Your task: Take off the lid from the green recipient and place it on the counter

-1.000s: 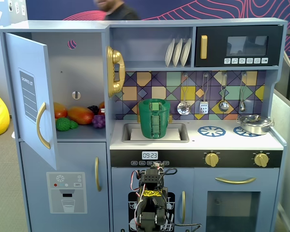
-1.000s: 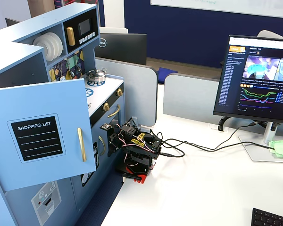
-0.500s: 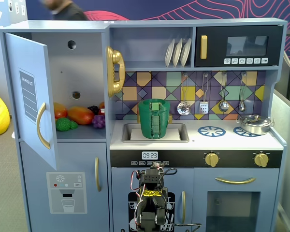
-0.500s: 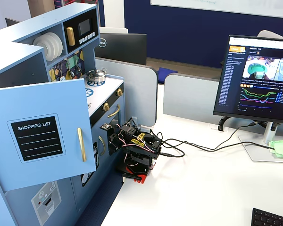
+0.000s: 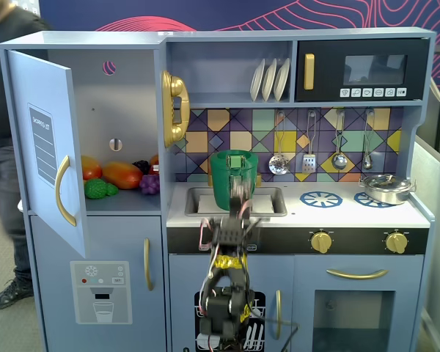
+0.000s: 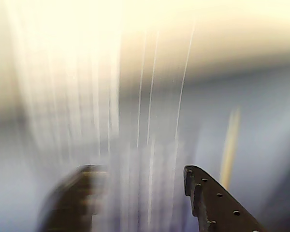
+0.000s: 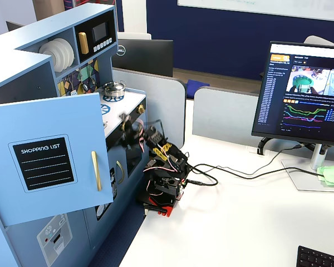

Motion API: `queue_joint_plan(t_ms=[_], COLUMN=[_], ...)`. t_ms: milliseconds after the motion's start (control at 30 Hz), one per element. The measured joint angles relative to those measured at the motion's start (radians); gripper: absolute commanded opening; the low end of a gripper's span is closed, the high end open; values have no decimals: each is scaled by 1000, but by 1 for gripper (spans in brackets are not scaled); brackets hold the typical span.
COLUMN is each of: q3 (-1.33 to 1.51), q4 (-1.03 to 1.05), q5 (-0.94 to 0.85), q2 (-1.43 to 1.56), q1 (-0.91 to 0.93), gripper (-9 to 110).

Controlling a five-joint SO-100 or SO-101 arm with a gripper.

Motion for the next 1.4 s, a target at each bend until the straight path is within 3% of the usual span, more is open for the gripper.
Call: queue_joint_plan(t_ms=[167, 333, 1400], q3=[-195, -279, -555], q4=[-258, -367, -534], q5=[-2, -15, -64], q2=[-114, -192, -643], q1=[20, 5, -104], gripper=[37, 38, 33])
